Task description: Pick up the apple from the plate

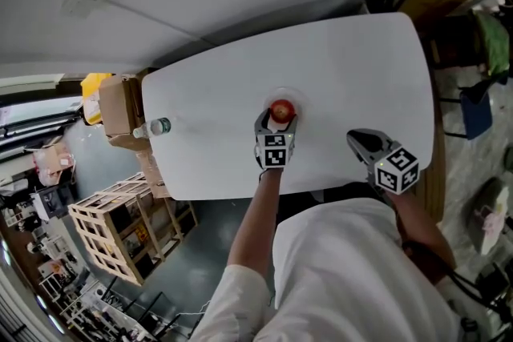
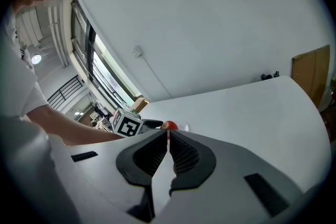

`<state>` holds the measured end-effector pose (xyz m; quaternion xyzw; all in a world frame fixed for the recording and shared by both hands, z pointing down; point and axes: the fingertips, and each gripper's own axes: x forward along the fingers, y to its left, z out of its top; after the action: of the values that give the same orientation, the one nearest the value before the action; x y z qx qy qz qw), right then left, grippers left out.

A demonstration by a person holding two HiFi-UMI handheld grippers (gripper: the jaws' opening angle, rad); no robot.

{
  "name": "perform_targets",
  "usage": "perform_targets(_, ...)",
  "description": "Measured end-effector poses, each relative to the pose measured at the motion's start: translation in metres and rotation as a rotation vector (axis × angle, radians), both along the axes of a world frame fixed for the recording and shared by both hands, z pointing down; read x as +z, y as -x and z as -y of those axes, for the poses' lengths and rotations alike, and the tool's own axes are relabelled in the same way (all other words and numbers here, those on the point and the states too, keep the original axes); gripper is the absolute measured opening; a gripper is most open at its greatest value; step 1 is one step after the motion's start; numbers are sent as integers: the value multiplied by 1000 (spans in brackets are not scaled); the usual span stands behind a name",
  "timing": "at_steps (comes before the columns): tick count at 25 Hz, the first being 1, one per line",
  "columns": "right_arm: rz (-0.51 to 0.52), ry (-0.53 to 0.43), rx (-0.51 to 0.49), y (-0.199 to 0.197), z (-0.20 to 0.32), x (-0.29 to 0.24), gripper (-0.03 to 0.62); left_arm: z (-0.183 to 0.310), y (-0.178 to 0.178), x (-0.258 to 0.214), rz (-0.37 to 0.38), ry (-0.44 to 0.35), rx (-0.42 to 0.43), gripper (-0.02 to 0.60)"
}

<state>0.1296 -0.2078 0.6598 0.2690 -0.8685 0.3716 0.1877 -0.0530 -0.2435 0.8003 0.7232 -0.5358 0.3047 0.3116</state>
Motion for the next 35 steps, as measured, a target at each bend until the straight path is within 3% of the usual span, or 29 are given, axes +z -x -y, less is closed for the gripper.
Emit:
perform_targets(14,-1,41,-4,-10,-2,13,38,15,-8,16,47,-2,17,374)
perform_targets(19,0,49,0,-9,-2,17,38,10,-14,31,39,36,49,391)
perform_targets(24,-2,51,8,-12,1,18,38,12,-12,30,9,30,11,392)
perform_targets(35,10,35,6,-11,4,14,38,10,-11,1,-24,-2,20,396)
